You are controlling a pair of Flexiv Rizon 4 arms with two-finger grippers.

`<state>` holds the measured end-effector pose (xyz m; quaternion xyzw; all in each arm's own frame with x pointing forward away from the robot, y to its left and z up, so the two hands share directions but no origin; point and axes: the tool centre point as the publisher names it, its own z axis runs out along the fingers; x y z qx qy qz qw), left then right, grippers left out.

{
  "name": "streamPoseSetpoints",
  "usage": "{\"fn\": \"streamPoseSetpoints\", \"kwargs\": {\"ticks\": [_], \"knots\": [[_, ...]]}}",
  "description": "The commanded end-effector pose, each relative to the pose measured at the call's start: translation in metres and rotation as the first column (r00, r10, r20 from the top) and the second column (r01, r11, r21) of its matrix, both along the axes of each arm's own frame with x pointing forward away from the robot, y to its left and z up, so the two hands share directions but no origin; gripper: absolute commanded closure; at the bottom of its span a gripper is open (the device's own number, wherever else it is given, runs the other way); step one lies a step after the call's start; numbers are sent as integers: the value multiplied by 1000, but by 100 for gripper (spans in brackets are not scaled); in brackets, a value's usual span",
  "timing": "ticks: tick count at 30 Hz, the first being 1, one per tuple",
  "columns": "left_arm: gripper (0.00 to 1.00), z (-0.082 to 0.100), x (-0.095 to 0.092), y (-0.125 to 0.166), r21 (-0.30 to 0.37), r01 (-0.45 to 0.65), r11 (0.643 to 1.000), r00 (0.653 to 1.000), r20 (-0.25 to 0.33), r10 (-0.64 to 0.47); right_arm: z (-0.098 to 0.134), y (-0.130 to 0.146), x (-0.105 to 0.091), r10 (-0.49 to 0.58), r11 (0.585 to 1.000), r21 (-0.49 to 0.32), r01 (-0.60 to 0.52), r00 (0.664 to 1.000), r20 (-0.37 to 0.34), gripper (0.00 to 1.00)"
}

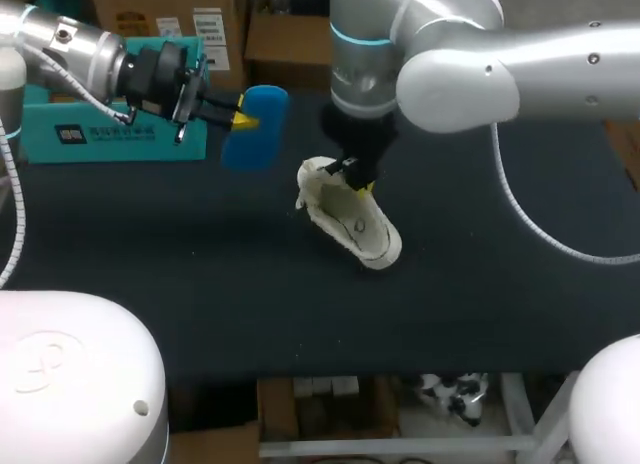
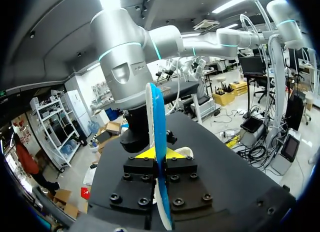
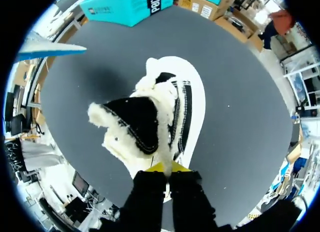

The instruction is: Open the shoe tongue, take the insole out of the shoe, put the insole back into the shoe, and pack the shoe into the shoebox

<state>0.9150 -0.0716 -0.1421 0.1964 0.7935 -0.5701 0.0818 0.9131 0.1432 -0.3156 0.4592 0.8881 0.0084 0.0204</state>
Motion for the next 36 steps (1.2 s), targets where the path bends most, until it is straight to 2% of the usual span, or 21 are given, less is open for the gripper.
{"fn": "streamPoseSetpoints", "kwargs": {"ticks": [1,6,10,19,28,36], "knots": [[100,1,24,-14,50,171,984,984,-47,-169,-3,-1,-17,-98,993,78,90,990,97,100],[100,5,35,-22,59,215,975,976,-45,-213,-6,2,-30,-218,971,129,201,967,132,100],[100,7,42,-25,59,237,970,971,-45,-234,-4,3,-36,-266,959,134,248,954,138,100],[100,-4,55,-27,57,248,967,967,-66,-245,-15,-8,-33,-309,943,165,288,943,121,100],[100,-7,57,-26,49,236,970,970,-71,-233,-21,-25,-32,-366,922,173,346,925,105,100],[100,-7,57,-32,50,228,972,972,-76,-224,-25,-27,-42,-402,906,187,379,909,107,100]]}}
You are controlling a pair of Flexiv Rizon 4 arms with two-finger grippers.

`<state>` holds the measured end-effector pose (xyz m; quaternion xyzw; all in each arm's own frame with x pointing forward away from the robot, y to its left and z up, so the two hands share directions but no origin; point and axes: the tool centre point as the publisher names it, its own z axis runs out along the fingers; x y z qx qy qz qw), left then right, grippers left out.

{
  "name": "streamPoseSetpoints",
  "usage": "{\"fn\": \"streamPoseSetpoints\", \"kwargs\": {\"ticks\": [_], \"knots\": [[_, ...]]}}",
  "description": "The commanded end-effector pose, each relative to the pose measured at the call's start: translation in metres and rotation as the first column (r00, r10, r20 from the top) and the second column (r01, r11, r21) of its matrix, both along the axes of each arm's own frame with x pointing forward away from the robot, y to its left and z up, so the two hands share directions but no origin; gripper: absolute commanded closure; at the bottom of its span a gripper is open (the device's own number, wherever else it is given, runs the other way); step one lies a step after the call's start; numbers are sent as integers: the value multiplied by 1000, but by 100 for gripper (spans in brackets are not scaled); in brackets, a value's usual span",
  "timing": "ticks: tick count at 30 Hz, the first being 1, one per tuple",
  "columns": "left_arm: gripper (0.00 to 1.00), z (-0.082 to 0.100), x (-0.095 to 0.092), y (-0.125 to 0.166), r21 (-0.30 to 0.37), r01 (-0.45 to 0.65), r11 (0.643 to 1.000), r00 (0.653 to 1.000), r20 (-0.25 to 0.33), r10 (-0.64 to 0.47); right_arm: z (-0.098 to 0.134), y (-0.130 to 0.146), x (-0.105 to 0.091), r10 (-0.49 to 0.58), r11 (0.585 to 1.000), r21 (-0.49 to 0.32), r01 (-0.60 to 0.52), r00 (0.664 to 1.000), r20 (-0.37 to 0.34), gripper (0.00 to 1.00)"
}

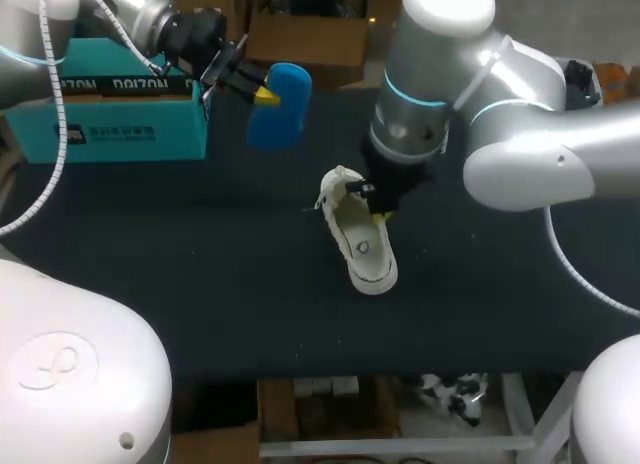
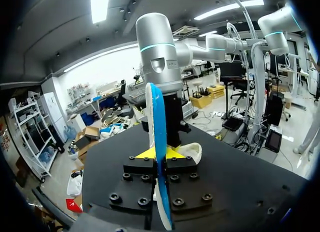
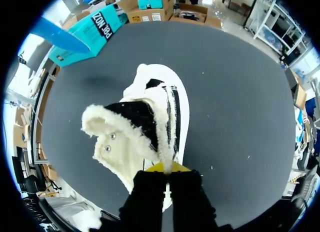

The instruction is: Open the shoe tongue, take the insole out of the shoe, put the insole back into the shoe, and pack the shoe into the shoebox

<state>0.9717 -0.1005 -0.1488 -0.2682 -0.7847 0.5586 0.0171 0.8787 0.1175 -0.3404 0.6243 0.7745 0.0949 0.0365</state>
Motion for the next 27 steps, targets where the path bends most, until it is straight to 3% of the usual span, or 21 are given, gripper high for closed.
{"fn": "streamPoseSetpoints", "kwargs": {"ticks": [1,7,8,9,10,19,22,27], "knots": [[100,0,0,-4,-1,0,1000,1000,-1,0,0,0,-9,-14,1000,9,14,999,37,100],[100,-2,-2,-9,-1,10,1000,1000,-4,-10,-6,2,-12,-48,998,31,47,998,44,100],[100,-3,-2,-9,0,12,1000,1000,-6,-12,-6,2,-13,-53,998,35,52,997,47,92],[100,-3,-2,-10,0,14,1000,1000,-7,-14,-6,1,-14,-55,998,38,54,997,49,29],[100,-4,-2,-10,0,16,1000,1000,-8,-16,-5,0,-16,-60,998,35,58,997,51,0],[100,1,-11,-17,-59,59,997,997,-37,-61,32,-23,-32,-90,996,15,89,994,59,0],[100,7,-15,-16,-51,49,997,996,-67,-53,32,-23,-32,-90,996,15,89,994,59,0],[100,7,-15,-16,-51,49,997,996,-67,-53,32,-23,-32,-90,996,15,89,994,59,0]]}}
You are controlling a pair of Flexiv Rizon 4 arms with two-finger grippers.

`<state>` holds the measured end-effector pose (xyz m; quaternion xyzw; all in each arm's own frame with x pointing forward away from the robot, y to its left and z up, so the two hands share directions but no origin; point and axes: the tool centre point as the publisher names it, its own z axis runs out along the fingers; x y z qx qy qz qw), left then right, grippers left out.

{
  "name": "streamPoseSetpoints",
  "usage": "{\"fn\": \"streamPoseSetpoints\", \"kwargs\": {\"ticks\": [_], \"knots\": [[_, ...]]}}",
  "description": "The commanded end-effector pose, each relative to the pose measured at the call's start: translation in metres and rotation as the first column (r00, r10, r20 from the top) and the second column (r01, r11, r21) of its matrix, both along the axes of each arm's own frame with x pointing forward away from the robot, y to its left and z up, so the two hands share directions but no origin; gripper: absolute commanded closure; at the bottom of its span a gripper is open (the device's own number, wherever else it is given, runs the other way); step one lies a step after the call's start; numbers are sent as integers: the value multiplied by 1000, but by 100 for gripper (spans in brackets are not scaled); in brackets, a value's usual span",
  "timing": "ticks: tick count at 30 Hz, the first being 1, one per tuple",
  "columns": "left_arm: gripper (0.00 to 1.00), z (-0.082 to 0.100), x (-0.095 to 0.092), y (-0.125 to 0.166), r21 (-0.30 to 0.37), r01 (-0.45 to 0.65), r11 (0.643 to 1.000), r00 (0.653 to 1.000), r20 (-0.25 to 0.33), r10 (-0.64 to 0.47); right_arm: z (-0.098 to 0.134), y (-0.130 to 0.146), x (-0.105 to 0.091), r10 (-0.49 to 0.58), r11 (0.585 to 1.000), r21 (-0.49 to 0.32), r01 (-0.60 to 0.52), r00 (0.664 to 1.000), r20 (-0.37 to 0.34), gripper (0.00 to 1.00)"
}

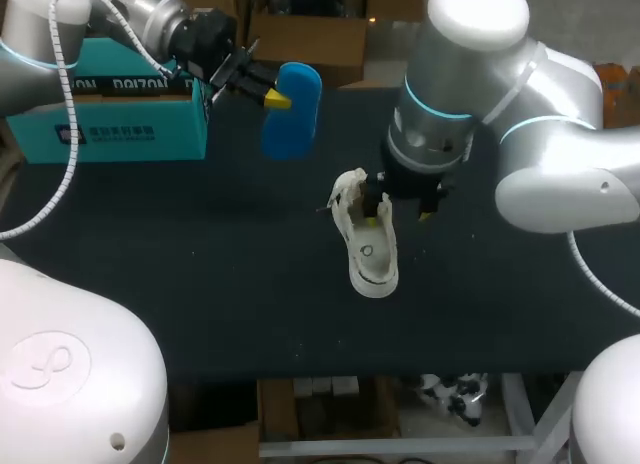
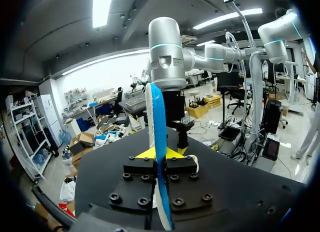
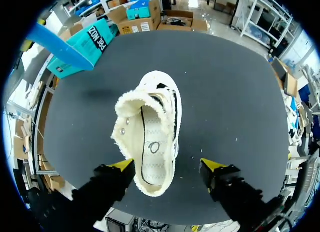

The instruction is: Open the shoe tongue, take the insole out of the shoe, put the insole back into the shoe, and pack the shoe into the shoebox

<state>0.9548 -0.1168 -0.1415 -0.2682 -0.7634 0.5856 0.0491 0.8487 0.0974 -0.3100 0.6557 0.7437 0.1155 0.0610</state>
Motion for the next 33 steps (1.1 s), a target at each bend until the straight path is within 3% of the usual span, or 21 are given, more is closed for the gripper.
{"fn": "streamPoseSetpoints", "kwargs": {"ticks": [1,9,11,14,21,28,33], "knots": [[100,0,2,0,-1,5,1000,1000,-2,-5,2,-3,-2,1,1000,3,-1,1000,0,0],[100,0,2,0,-1,5,1000,1000,-2,-5,2,-3,-2,1,1000,3,-1,1000,0,0],[100,-2,-8,7,-46,-17,999,1000,-23,16,2,-3,-2,1,1000,3,-1,1000,0,0],[100,-1,-26,13,-124,-56,991,998,-47,51,17,-14,0,-5,997,79,5,1000,4,0],[100,3,-71,8,-222,-133,966,986,-125,107,36,-39,-13,-73,983,167,77,997,-29,0],[100,9,-105,-14,-227,-190,955,959,-251,130,28,-60,-30,-97,969,221,108,993,-60,0],[100,11,-127,-22,-231,-231,945,941,-300,156,20,-66,-41,-97,962,251,108,994,-54,0]]}}
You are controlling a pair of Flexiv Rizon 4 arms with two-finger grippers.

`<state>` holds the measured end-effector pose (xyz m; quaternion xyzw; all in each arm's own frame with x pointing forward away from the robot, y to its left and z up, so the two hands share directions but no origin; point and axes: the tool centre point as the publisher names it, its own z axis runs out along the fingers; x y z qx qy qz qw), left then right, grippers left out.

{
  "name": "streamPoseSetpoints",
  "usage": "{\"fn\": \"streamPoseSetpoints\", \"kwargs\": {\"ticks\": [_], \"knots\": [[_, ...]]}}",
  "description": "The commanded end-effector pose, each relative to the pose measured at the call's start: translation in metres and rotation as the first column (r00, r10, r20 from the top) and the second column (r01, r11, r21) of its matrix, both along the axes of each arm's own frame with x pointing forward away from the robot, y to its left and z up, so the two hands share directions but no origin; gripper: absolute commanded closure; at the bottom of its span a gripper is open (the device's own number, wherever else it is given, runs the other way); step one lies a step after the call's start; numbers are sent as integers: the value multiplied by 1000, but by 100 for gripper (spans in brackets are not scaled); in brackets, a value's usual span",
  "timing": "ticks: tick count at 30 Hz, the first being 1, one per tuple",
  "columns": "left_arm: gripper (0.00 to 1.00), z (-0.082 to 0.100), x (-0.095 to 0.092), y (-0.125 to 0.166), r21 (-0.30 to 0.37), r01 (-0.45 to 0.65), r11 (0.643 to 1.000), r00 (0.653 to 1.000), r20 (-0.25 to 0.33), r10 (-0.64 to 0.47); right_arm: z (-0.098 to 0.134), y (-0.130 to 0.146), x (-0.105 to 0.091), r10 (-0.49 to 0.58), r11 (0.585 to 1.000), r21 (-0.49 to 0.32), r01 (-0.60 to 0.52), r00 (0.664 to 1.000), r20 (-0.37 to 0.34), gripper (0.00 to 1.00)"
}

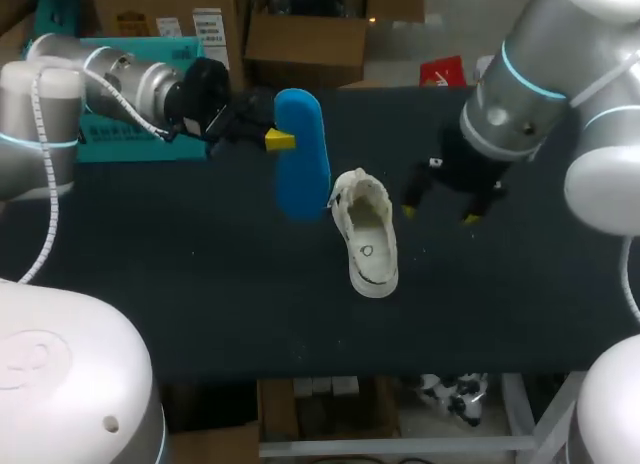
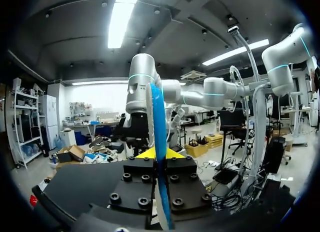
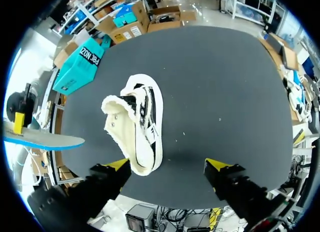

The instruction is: Open the shoe tongue, take the insole out of the shoe, put the insole back into the shoe, and pack the shoe into the shoebox

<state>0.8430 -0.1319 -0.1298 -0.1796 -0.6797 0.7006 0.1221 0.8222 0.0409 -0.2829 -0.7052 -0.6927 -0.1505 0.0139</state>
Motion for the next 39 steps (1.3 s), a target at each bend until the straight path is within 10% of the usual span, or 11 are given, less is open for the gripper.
{"fn": "streamPoseSetpoints", "kwargs": {"ticks": [1,23,31,34,37,39], "knots": [[100,1,-19,-7,-21,-186,982,982,-37,185,-8,-10,-17,6,996,87,-9,999,37,0],[100,25,-31,-17,-26,-260,965,930,-275,243,-13,-11,-28,-13,997,82,8,998,60,0],[100,25,-31,-17,-26,-260,965,930,-275,243,-13,-11,-28,-13,997,82,8,998,60,0],[100,25,-31,-17,-26,-260,965,930,-275,243,-10,-13,-27,-114,972,197,128,990,-84,0],[100,25,-31,-17,-26,-260,965,930,-275,243,-9,-16,-27,-221,870,345,353,903,-367,0],[100,25,-31,-17,-26,-260,965,930,-275,243,-5,-8,-31,-184,892,339,298,926,-329,0]]}}
